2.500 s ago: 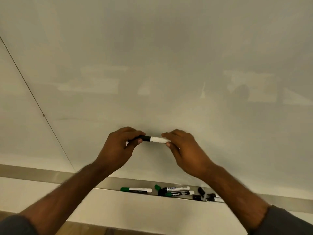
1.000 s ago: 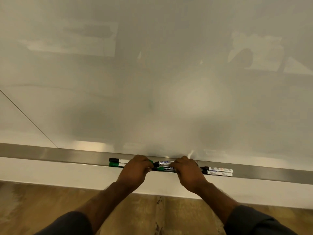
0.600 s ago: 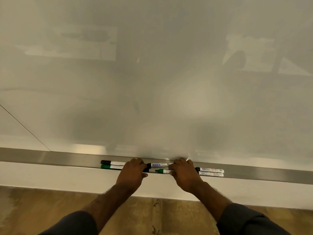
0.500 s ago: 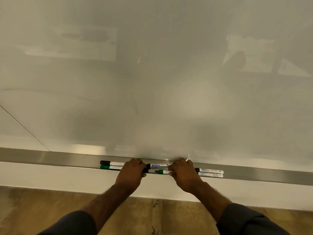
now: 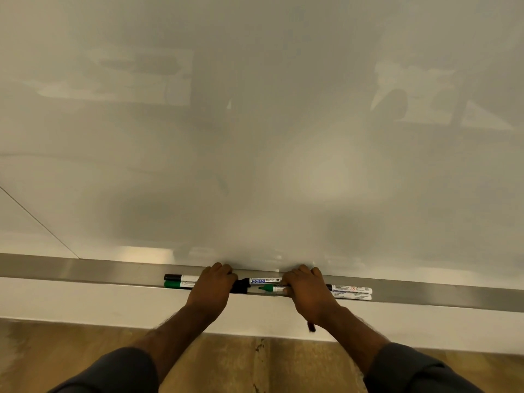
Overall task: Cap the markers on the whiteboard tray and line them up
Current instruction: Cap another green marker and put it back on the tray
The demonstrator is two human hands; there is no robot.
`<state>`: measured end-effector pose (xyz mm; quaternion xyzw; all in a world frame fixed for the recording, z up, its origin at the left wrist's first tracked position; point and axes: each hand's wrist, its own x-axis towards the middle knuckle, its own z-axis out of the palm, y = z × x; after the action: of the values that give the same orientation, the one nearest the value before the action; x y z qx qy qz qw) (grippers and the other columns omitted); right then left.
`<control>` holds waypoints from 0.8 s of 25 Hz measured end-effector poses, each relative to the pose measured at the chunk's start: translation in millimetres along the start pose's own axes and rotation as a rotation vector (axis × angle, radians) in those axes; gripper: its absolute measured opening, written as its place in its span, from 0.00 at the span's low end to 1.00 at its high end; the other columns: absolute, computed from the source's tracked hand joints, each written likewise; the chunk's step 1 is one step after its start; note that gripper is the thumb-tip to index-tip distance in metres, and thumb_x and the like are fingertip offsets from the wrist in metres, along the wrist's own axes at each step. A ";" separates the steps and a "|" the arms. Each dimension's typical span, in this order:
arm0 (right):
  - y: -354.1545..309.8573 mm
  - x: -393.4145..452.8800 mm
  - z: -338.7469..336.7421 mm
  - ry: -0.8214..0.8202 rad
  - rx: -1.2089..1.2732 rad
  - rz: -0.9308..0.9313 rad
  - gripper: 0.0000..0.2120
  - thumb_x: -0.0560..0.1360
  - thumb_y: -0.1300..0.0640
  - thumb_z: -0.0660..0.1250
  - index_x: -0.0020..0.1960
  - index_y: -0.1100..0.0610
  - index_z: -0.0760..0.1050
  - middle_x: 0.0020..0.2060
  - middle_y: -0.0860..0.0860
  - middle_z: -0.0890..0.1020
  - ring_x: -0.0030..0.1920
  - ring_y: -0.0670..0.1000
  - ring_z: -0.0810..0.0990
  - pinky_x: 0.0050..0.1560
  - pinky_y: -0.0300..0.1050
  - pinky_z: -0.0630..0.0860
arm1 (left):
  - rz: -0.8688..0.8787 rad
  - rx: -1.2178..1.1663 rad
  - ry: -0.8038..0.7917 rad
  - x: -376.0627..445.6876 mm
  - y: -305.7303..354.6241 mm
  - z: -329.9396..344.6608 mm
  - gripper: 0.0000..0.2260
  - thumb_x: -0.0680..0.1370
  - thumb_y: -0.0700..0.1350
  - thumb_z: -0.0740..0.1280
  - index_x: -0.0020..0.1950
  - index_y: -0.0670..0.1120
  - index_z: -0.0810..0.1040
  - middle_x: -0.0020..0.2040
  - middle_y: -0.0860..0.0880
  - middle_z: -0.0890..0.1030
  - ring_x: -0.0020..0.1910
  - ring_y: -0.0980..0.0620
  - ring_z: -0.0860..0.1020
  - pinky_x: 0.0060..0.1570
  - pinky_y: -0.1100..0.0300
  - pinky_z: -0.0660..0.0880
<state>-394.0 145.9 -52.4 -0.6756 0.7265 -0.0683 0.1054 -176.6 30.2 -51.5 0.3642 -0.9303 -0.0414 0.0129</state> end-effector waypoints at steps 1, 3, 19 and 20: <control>-0.2 -0.7 -2.1 0.023 0.005 -0.004 0.06 0.78 0.56 0.60 0.53 0.48 0.72 0.49 0.48 0.79 0.52 0.52 0.70 0.56 0.49 0.64 | 0.001 -0.005 0.022 0.1 -0.6 -0.9 0.14 0.74 0.36 0.60 0.56 0.48 0.76 0.54 0.48 0.78 0.53 0.47 0.73 0.51 0.56 0.67; -0.6 -1.4 -9.0 0.080 0.026 -0.008 0.06 0.78 0.57 0.58 0.52 0.48 0.72 0.48 0.48 0.79 0.51 0.52 0.71 0.55 0.48 0.64 | 0.007 -0.054 0.092 -1.7 -2.7 -3.6 0.16 0.73 0.34 0.61 0.56 0.48 0.77 0.53 0.48 0.79 0.52 0.47 0.73 0.52 0.56 0.68; -68.8 -16.1 -168.7 0.534 0.155 -0.244 0.09 0.79 0.57 0.62 0.58 0.56 0.76 0.46 0.53 0.78 0.38 0.55 0.76 0.38 0.49 0.73 | -0.017 -0.743 0.464 -25.0 -2.7 -163.5 0.09 0.72 0.41 0.73 0.49 0.52 0.83 0.45 0.56 0.83 0.44 0.59 0.79 0.43 0.73 0.73; -74.1 -18.5 -183.0 0.548 0.138 -0.266 0.09 0.79 0.58 0.62 0.58 0.56 0.76 0.46 0.53 0.78 0.38 0.54 0.76 0.38 0.49 0.73 | 0.006 -0.731 0.483 -26.8 -2.4 -178.6 0.09 0.73 0.41 0.72 0.51 0.52 0.83 0.45 0.56 0.82 0.44 0.59 0.79 0.44 0.73 0.73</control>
<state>-366.0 150.7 143.9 -0.7123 0.6268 -0.3103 -0.0587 -145.5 34.5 126.4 0.3322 -0.8258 -0.2816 0.3584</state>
